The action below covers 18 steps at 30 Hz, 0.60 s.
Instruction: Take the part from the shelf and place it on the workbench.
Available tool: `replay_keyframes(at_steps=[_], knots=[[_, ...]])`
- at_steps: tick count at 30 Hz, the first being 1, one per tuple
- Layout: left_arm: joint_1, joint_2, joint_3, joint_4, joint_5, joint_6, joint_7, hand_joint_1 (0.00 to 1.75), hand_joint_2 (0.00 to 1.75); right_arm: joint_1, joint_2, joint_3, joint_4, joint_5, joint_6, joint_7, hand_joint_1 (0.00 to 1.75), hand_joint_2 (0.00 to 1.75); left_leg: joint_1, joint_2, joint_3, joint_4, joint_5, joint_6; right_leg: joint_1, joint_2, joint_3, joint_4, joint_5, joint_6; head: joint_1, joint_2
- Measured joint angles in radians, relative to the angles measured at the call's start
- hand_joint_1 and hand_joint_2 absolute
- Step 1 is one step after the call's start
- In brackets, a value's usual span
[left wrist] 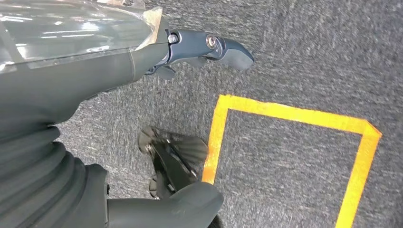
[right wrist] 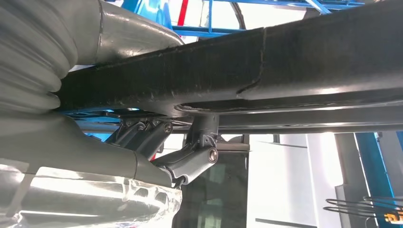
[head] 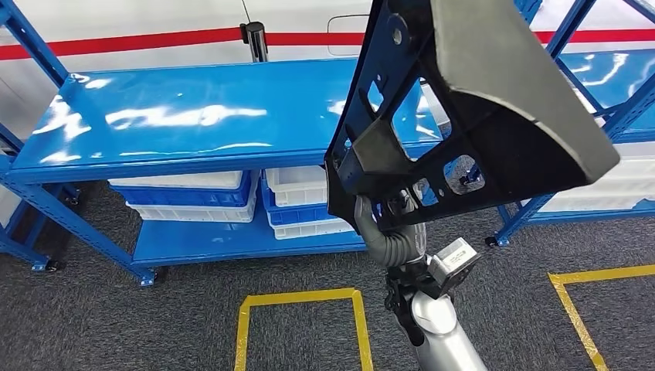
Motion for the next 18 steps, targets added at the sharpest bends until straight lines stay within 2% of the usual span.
replay_keyframes(at_steps=[1, 2, 3, 5, 6, 7, 8, 9, 10, 11, 12, 13, 14, 15, 17, 18], knots=[[-0.001, 0.000, 0.000, 0.000, 0.000, 0.000, 0.000, 0.00, 1.75, 0.001, 0.001, -0.003, -0.002, 0.000, 0.000, 0.000, 1.75, 1.75, 0.001, -0.003, 0.045, -0.064, -0.006, -0.003, 0.000, 0.000, -0.014, 0.012, 0.004, 0.007, -0.001, 0.000], [-0.003, 0.000, 0.000, 0.000, 0.000, 0.000, 0.000, 0.00, 1.75, 0.001, 0.001, -0.005, -0.004, 0.000, 0.000, -0.001, 1.75, 1.75, 0.000, -0.006, 0.072, -0.109, -0.020, -0.001, 0.002, -0.001, -0.023, 0.020, 0.009, 0.015, -0.001, 0.000], [-0.004, -0.001, 0.000, -0.001, 0.000, 0.000, 0.000, 0.00, 1.75, 0.002, 0.002, -0.007, -0.006, 0.000, 0.000, -0.002, 1.75, 1.75, -0.005, -0.008, 0.083, -0.135, -0.034, 0.004, 0.005, -0.001, -0.029, 0.024, 0.017, 0.023, -0.001, 0.000], [-0.003, 0.000, 0.000, -0.001, 0.000, 0.000, 0.000, 0.00, 1.75, 0.003, 0.001, -0.008, -0.008, 0.000, 0.000, -0.004, 1.75, 1.75, -0.013, -0.005, 0.069, -0.142, -0.023, 0.033, 0.009, -0.001, -0.036, 0.021, 0.032, 0.042, 0.001, 0.000], [-0.003, -0.001, 0.000, 0.000, 0.000, 0.000, 0.000, 0.00, 1.75, 0.005, 0.001, -0.009, -0.008, 0.001, 0.000, -0.005, 1.75, 1.75, -0.016, -0.002, 0.057, -0.144, -0.011, 0.050, 0.007, 0.000, -0.045, 0.028, 0.024, 0.046, 0.000, 0.000], [-0.003, -0.001, 0.000, 0.000, 0.000, 0.000, 0.000, 0.00, 1.75, 0.006, 0.000, -0.010, -0.008, 0.001, 0.000, -0.006, 1.75, 1.75, -0.018, 0.001, 0.042, -0.146, 0.003, 0.065, 0.006, 0.001, -0.058, 0.048, -0.001, 0.044, 0.002, 0.000], [-0.003, -0.001, 0.000, 0.000, 0.000, 0.000, 0.000, 0.00, 1.75, 0.007, 0.000, -0.012, -0.008, 0.001, 0.000, -0.006, 1.75, 1.75, -0.019, 0.004, 0.025, -0.149, 0.018, 0.078, 0.004, 0.001, -0.076, 0.089, -0.045, 0.037, 0.004, 0.000], [-0.003, 0.000, 0.000, 0.000, 0.000, 0.000, 0.000, 0.00, 1.75, 0.008, 0.000, -0.013, -0.008, 0.003, 0.002, -0.006, 1.75, 1.75, -0.022, 0.006, 0.007, -0.148, 0.032, 0.085, 0.003, 0.002, -0.095, 0.146, -0.098, 0.030, 0.006, 0.000], [-0.003, 0.000, 0.000, 0.000, 0.000, 0.001, -0.001, 0.00, 1.75, 0.008, 0.000, -0.014, -0.009, 0.006, 0.005, -0.006, 1.75, 1.75, -0.024, 0.007, -0.009, -0.148, 0.046, 0.089, 0.003, 0.003, -0.109, 0.210, -0.141, 0.027, 0.008, 0.000], [-0.003, 0.000, 0.001, 0.000, 0.001, 0.002, -0.001, 0.00, 1.75, 0.010, 0.000, -0.015, -0.009, 0.011, 0.010, -0.006, 1.75, 1.75, -0.026, 0.008, -0.026, -0.148, 0.061, 0.090, 0.003, 0.004, -0.115, 0.270, -0.167, 0.029, 0.008, 0.000], [-0.002, 0.000, 0.001, 0.000, 0.001, 0.003, -0.001, 0.00, 1.75, 0.012, 0.000, -0.016, -0.009, 0.018, 0.018, -0.006, 1.75, 1.75, -0.028, 0.009, -0.045, -0.147, 0.076, 0.089, 0.004, 0.005, -0.107, 0.307, -0.167, 0.038, 0.008, 0.000], [-0.002, 0.000, 0.002, 0.000, 0.001, 0.003, -0.002, 0.00, 1.75, 0.014, 0.000, -0.017, -0.009, 0.026, 0.027, -0.007, 1.75, 1.75, -0.030, 0.010, -0.063, -0.146, 0.092, 0.088, 0.005, 0.005, -0.085, 0.315, -0.150, 0.049, 0.009, 0.000], [-0.002, 0.000, 0.003, 0.000, 0.001, 0.003, -0.003, 0.00, 1.75, 0.017, 0.000, -0.017, -0.009, 0.034, 0.035, -0.007, 1.75, 1.75, -0.031, 0.011, -0.081, -0.145, 0.107, 0.086, 0.006, 0.006, -0.045, 0.289, -0.127, 0.058, 0.009, 0.000], [-0.002, 0.000, 0.005, 0.000, 0.002, 0.003, -0.004, 0.00, 1.75, 0.018, 0.001, -0.017, -0.009, 0.043, 0.043, -0.008, 1.75, 1.75, -0.032, 0.011, -0.096, -0.144, 0.121, 0.084, 0.008, 0.006, 0.011, 0.231, -0.111, 0.061, 0.009, 0.000], [-0.003, -0.002, 0.010, -0.001, 0.005, 0.002, -0.006, 0.00, 1.75, 0.019, 0.003, -0.016, -0.010, 0.061, 0.052, -0.012, 1.75, 1.75, -0.036, 0.011, -0.114, -0.143, 0.147, 0.075, 0.018, 0.006, 0.131, 0.068, -0.128, 0.048, 0.008, 0.000], [-0.003, -0.002, 0.014, -0.001, 0.007, 0.001, -0.008, 0.00, 1.75, 0.020, 0.005, -0.016, -0.010, 0.069, 0.053, -0.013, 1.75, 1.75, -0.037, 0.012, -0.118, -0.146, 0.160, 0.070, 0.024, 0.007, 0.166, 0.009, -0.142, 0.038, 0.007, 0.000]])
